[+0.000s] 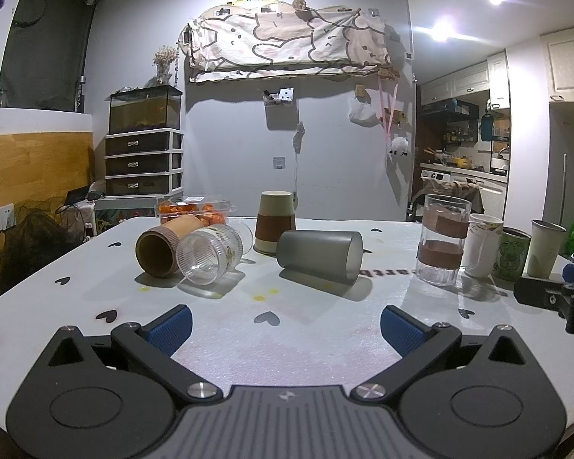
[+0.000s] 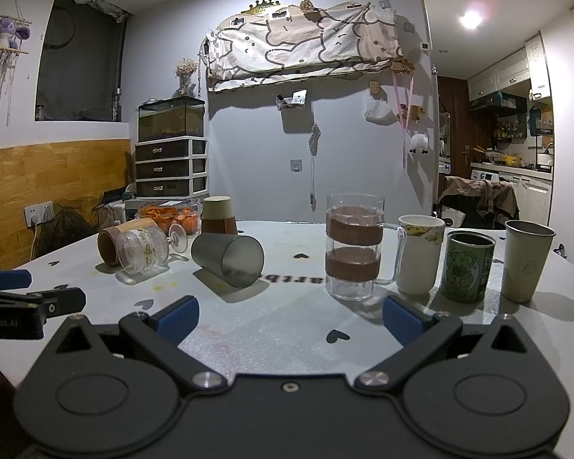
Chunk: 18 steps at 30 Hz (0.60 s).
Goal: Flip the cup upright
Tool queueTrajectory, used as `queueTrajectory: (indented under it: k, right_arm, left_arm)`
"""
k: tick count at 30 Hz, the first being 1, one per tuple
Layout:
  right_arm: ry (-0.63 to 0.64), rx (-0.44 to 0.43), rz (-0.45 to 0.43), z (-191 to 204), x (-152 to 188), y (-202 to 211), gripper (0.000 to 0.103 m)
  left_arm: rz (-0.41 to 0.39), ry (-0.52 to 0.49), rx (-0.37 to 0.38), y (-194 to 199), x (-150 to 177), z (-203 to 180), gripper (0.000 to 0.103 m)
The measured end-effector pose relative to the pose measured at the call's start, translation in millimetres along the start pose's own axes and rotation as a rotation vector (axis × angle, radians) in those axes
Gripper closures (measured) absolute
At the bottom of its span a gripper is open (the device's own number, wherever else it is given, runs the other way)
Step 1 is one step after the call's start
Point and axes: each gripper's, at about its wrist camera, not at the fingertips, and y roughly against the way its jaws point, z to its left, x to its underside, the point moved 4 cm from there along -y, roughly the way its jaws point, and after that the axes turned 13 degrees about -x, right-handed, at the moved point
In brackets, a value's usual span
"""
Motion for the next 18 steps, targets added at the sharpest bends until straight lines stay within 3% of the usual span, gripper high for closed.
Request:
queueTrajectory:
  k: [9,15,18]
  right_arm:
    - [-0.003,-0.004,-0.003,0.7,-2.3,2.1,0.000]
    - [-0.003,-0.003,-0.007,-0.2,-2.0,3.5,0.000]
    - [-0.008,0.005,-0.009,3.2,0.1,6.1,0.000]
  left_arm:
    - [0.041,0.092,-0.023,-19.5,-10.6,-19.7,0.001]
    - [0.100,0.221,0.008,-51.8,-38.9,-18.4,0.003]
    - [0.163,0.350,0.026,-81.8,-56.8,-22.0,0.003]
